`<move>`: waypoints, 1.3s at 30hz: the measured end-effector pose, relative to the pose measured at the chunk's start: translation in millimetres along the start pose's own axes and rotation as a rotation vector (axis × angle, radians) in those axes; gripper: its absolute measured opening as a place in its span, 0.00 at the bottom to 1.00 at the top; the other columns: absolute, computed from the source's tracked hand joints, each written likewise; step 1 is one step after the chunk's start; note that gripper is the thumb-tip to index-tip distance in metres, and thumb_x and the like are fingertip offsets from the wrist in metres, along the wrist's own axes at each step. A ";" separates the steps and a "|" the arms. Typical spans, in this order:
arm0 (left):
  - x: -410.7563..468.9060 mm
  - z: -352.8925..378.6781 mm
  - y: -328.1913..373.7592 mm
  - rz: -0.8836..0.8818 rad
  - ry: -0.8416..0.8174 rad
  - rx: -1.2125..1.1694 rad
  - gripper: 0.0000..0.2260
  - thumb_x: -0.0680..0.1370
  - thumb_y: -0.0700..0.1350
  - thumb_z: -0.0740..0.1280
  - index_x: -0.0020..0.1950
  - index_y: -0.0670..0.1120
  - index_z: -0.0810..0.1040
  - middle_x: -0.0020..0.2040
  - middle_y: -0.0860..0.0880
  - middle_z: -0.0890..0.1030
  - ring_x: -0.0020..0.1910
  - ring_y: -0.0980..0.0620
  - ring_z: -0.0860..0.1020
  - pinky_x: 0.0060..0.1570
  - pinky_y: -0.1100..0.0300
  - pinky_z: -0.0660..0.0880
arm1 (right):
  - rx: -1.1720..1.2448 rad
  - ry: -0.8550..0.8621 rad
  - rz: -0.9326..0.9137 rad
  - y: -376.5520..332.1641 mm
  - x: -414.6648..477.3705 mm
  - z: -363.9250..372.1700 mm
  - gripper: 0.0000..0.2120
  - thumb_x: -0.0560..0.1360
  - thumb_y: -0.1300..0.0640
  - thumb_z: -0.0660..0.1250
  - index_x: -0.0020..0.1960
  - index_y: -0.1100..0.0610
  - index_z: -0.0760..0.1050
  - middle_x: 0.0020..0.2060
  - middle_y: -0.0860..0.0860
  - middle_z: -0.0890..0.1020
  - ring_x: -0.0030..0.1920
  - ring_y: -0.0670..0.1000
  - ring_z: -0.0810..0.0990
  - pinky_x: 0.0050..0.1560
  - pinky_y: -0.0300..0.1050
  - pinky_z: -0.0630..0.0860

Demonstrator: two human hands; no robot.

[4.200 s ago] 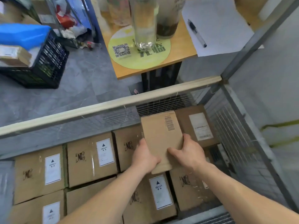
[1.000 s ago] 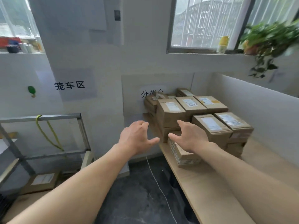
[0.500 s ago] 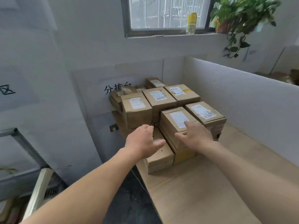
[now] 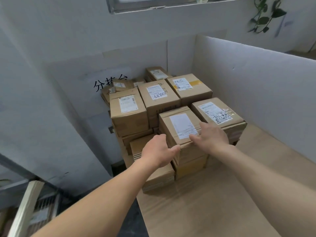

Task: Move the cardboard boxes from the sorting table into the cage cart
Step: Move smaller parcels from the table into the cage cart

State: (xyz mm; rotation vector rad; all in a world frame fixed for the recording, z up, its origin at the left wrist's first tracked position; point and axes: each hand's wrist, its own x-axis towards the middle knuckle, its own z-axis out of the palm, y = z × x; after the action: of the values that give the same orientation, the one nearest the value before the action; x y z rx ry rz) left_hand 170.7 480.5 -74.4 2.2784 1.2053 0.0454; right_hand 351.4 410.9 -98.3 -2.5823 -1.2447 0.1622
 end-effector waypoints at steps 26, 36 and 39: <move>-22.3 2.9 -54.1 -0.166 0.147 -0.356 0.27 0.71 0.56 0.77 0.60 0.48 0.66 0.51 0.53 0.76 0.47 0.54 0.78 0.40 0.58 0.79 | 0.334 -0.045 0.115 -53.5 -56.4 13.8 0.27 0.69 0.33 0.69 0.59 0.50 0.71 0.52 0.47 0.81 0.52 0.53 0.80 0.50 0.56 0.81; -156.9 -59.1 -141.6 -0.112 0.331 -0.416 0.26 0.72 0.57 0.77 0.58 0.48 0.67 0.52 0.52 0.76 0.45 0.54 0.76 0.33 0.66 0.70 | 0.347 0.031 -0.072 -166.7 -169.8 -0.2 0.26 0.73 0.34 0.69 0.61 0.51 0.71 0.54 0.48 0.81 0.49 0.50 0.80 0.47 0.51 0.83; -202.5 -82.5 -179.2 -0.127 0.402 -0.434 0.25 0.72 0.56 0.77 0.57 0.49 0.67 0.50 0.54 0.75 0.43 0.56 0.75 0.33 0.65 0.70 | 0.389 0.031 -0.154 -213.2 -203.6 0.7 0.26 0.72 0.33 0.69 0.60 0.49 0.71 0.52 0.46 0.81 0.49 0.48 0.80 0.47 0.51 0.83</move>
State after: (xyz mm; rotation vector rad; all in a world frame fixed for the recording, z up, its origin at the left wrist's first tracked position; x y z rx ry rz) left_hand -108.0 441.1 -47.2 1.8558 1.3757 0.6772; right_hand 64.0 378.9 -40.8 -2.1438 -1.2522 0.2993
